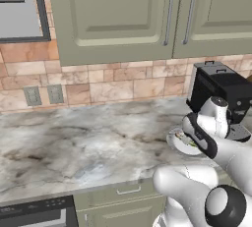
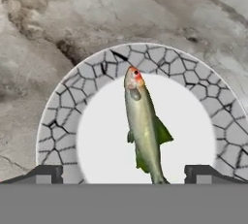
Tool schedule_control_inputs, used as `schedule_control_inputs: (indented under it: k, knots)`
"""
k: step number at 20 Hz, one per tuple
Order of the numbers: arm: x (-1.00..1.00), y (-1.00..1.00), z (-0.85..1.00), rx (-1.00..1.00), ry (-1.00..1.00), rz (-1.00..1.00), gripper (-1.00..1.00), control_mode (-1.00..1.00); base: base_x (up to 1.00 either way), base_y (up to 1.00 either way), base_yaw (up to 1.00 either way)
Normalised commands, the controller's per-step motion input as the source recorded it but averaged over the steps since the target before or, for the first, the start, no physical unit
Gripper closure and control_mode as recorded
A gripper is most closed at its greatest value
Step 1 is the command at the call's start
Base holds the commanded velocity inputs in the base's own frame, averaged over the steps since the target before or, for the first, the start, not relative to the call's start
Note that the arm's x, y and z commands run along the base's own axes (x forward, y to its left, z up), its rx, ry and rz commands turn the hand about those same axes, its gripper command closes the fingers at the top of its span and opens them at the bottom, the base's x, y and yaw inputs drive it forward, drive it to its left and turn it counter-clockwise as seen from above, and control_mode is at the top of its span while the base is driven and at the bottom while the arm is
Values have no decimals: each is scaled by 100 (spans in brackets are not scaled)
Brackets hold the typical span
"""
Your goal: Place the fish on the bottom rack of the oven, and slide the tray back inside. Close the oven door.
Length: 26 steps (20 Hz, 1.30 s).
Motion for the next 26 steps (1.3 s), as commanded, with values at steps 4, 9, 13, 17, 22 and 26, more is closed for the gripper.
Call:
schedule_control_inputs:
  k: [4, 9, 13, 17, 22, 26]
  knots:
    - [26, -24, -6, 4, 13, 12, -100, -100, 0, 0, 0]
    - [25, -6, -42, 0, 0, 14, -100, -100, 0, 0, 0]
    - [24, 0, -53, 0, -3, 12, -100, -100, 0, 0, 0]
    - [31, 0, -41, 0, 0, 10, -100, -100, 0, 0, 0]
    - [33, 1, -45, 0, 0, 9, 100, -100, 0, 0, 0]
    - [10, 1, -22, 0, 0, 3, 100, -100, 0, 0, 0]
